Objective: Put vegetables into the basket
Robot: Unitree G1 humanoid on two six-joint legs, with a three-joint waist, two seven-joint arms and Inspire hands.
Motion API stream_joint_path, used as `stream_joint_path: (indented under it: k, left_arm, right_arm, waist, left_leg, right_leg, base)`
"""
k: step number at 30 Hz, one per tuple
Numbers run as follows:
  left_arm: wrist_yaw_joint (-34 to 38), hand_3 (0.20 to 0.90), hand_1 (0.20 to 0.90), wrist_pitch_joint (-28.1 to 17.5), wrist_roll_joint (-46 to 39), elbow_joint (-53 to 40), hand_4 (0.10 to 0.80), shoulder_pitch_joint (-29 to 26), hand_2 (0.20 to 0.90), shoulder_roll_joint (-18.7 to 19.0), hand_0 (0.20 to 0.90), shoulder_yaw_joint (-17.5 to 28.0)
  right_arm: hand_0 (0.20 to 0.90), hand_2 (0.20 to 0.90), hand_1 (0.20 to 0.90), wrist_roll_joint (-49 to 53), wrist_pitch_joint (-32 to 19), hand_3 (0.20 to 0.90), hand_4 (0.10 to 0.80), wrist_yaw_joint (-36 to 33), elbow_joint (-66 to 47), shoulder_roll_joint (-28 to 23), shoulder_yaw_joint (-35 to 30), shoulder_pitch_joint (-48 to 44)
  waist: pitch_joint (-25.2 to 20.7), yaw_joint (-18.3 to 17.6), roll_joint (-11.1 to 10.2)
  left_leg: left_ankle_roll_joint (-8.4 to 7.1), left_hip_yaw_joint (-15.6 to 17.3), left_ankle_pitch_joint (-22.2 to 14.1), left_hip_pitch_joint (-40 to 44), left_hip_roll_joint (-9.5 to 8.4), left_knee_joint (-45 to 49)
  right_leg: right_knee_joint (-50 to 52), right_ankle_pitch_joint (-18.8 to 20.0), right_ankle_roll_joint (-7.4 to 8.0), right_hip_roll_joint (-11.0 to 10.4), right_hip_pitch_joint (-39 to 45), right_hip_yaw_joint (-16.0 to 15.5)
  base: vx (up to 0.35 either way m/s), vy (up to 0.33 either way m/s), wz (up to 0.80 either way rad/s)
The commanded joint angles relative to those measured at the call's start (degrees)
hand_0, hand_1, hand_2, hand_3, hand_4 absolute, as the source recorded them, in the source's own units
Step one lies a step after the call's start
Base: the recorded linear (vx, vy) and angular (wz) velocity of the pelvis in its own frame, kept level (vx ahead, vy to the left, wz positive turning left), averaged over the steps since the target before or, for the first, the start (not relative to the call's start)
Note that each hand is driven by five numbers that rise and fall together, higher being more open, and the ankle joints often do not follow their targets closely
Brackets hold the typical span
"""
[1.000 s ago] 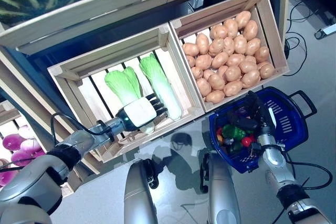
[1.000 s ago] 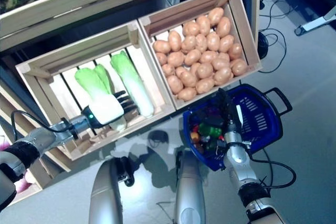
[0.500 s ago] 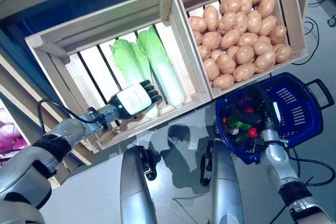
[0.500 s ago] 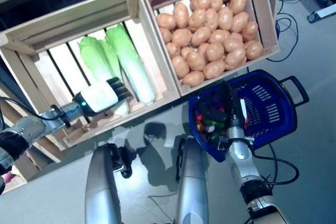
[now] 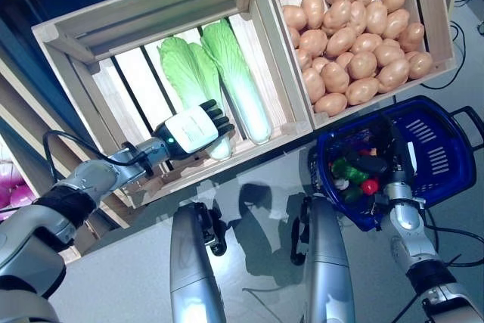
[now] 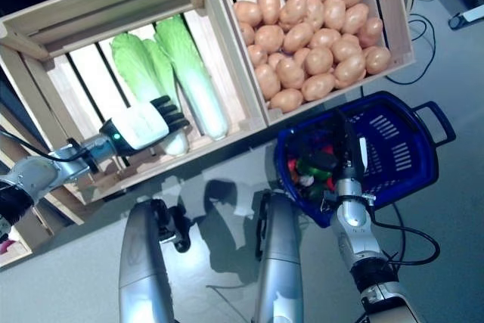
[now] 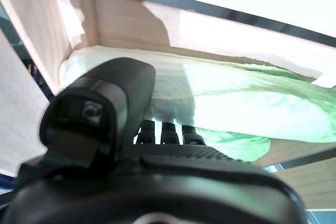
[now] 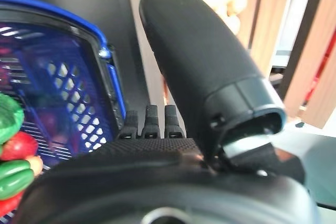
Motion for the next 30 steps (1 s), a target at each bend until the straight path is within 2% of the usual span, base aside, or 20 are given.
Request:
stream_joint_path:
  k: [1,8,16,22,29,30]
  left_arm:
    - [-9.82,0.3,0.3,2.77,-2.03,10.92,0.4,-1.87,0.3,-1.64,0.3,-0.63]
    - [-8.26,0.3,0.3,0.45,-4.56,9.32,0.4,-0.86,0.3,-1.07,0.3,-0.38]
    - [-4.19,0.3,0.3,-0.58,-8.26,9.22,0.4,-0.33,0.3,-1.27,0.3,-0.32]
    - [1.51,0.3,0.3,-2.56,-10.38,7.73,0.4,-0.29,0.3,-1.82,0.3,-0.3]
    - [4.28,0.3,0.3,-4.24,-13.63,4.26,0.4,0.78,0.3,-2.19,0.3,0.32]
    - [4.52,0.3,0.3,-4.57,-14.04,4.22,0.4,0.97,0.3,-2.57,0.3,0.42]
  right_arm:
    - [0.9,0.9,0.9,0.94,-5.68,0.9,0.8,-1.16,-6.98,-2.6,-5.3,-3.57]
    - [0.9,0.9,0.9,-0.16,-5.57,0.9,0.8,-0.14,-7.46,-1.86,-4.88,-3.55]
    - [0.9,0.9,0.9,-0.83,-6.37,0.9,0.8,0.48,-6.31,-1.81,-3.43,-4.76]
    - [0.9,0.9,0.9,0.06,-6.91,0.9,0.8,1.06,-6.01,-2.3,-1.59,-5.42]
    - [0.9,0.9,0.9,0.35,-7.39,0.9,0.8,1.43,-6.05,-2.03,-0.62,-3.87]
    - [0.9,0.9,0.9,0.39,-7.46,0.9,0.8,1.43,-5.86,-1.69,-0.37,-3.74]
  waist:
    - [-0.2,-1.6,0.25]
    - [-1.58,-1.6,0.71]
    - [-3.83,-1.44,1.03]
    - [-4.7,-1.38,1.28]
    - [-7.03,-0.66,1.42]
    - [-7.59,-0.48,1.27]
  left_leg:
    - [-3.84,-2.73,-9.97,3.42,2.27,1.44]
    - [-3.21,-2.12,-9.14,5.93,2.26,-0.45]
    - [-2.63,-0.26,-7.42,13.62,2.49,-6.72]
    - [-3.05,1.26,-4.31,20.4,2.66,-14.79]
    - [-3.04,2.86,-1.6,30.06,2.27,-25.99]
    - [-2.59,3.53,0.36,31.31,2.21,-28.44]
  right_leg:
    - [-3.8,6.98,3.06,-0.54,-2.16,-0.75]
    - [-5.83,7.53,3.3,-0.96,0.64,-0.87]
    - [-13.07,8.94,2.38,-1.85,8.56,-2.26]
    - [-21.49,11.34,1.87,-2.2,15.41,-2.97]
    - [-31.73,13.93,2.01,-3.38,24.05,-3.63]
    - [-34.06,15.85,1.6,-3.56,25.12,-4.25]
  base:
    - [0.001,-0.007,-0.06]
    - [0.0,0.0,0.0]
    - [0.017,0.009,-0.01]
    - [0.005,0.005,-0.01]
    - [0.045,0.018,0.01]
    - [0.0,0.0,0.0]
